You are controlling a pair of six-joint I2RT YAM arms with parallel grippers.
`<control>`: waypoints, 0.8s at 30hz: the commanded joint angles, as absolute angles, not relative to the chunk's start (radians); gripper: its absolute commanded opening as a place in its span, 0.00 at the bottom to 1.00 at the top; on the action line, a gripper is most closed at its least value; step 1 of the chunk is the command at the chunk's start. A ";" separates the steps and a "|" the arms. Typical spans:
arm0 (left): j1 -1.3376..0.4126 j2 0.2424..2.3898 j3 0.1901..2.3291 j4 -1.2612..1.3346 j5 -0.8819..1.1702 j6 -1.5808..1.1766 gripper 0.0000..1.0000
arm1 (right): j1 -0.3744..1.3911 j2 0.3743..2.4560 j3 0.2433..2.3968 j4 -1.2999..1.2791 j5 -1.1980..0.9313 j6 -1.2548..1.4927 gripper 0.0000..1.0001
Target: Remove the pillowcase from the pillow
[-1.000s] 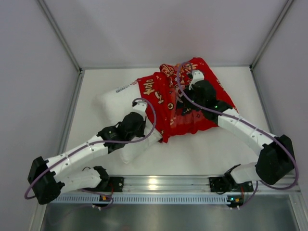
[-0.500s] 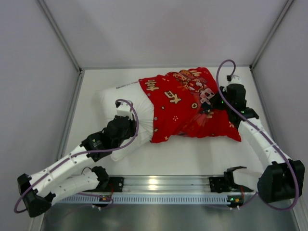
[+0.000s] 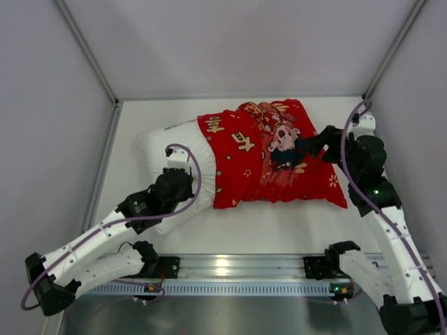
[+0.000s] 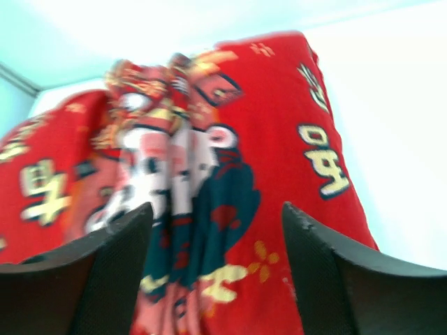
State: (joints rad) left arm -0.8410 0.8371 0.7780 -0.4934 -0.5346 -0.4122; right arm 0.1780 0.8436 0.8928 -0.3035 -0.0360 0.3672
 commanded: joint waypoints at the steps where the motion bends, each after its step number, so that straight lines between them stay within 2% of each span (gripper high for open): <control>1: -0.824 0.833 0.850 -0.460 -0.638 -0.396 0.00 | 0.244 0.737 0.896 -0.363 -0.041 0.367 0.67; 2: -0.824 0.833 0.859 -0.460 -0.640 -0.387 0.00 | 0.265 0.701 0.878 -0.371 -0.044 0.368 0.64; 5: -0.824 0.848 0.911 -0.454 -0.641 -0.353 0.00 | 0.365 0.646 0.787 -0.367 -0.041 0.382 0.44; 8: -0.824 0.868 0.969 -0.454 -0.641 -0.318 0.00 | 0.478 0.644 0.720 -0.361 -0.014 0.382 0.37; 12: -0.824 0.887 1.018 -0.456 -0.634 -0.290 0.00 | 0.632 0.686 0.672 -0.353 0.113 0.391 0.37; 13: -0.824 0.887 1.023 -0.456 -0.634 -0.284 0.00 | 0.684 0.705 0.667 -0.353 0.141 0.394 0.38; 16: -0.824 0.887 1.034 -0.457 -0.635 -0.275 0.00 | 0.724 0.751 0.644 -0.331 0.178 0.410 0.48; 17: -0.824 0.887 1.035 -0.457 -0.634 -0.273 0.00 | 0.727 0.764 0.640 -0.315 0.195 0.417 0.58; 20: -0.824 0.882 1.035 -0.457 -0.627 -0.272 0.00 | 0.729 0.822 0.632 -0.293 0.260 0.426 0.69; 24: -0.824 0.879 1.038 -0.457 -0.623 -0.268 0.00 | 0.727 0.917 0.662 -0.230 0.317 0.416 0.73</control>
